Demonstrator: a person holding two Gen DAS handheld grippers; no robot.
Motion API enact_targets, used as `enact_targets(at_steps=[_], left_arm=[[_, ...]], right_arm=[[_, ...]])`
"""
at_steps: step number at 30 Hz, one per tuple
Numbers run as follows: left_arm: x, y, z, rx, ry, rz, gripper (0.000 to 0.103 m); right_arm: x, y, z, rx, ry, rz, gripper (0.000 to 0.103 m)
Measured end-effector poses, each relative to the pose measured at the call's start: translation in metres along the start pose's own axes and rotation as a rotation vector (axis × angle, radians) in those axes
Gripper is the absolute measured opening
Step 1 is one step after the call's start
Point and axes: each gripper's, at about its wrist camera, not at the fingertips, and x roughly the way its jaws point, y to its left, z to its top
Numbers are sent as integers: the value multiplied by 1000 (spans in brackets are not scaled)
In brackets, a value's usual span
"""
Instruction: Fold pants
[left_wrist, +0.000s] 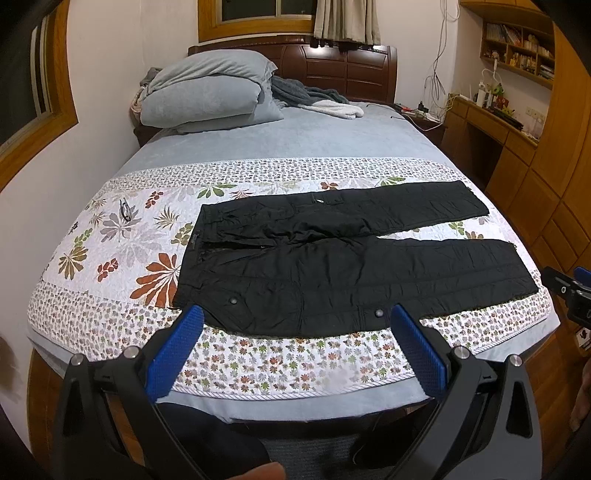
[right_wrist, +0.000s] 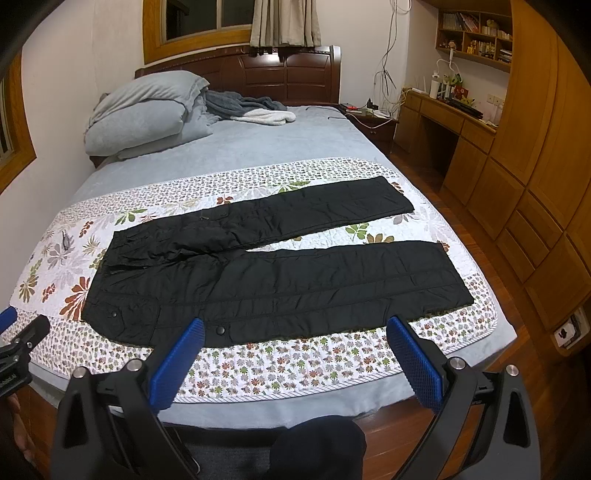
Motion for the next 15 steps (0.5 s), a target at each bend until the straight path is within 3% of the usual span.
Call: enact_targets(at_steps=[8,15], left_arm=[[0,1,0,-4,-1,-9,101],[6,18,0,-53,12,-91,101]], right_arm=[[-3,0,1,-6,-10,-8,100],[-7,-12,3,7,-71,26,100]])
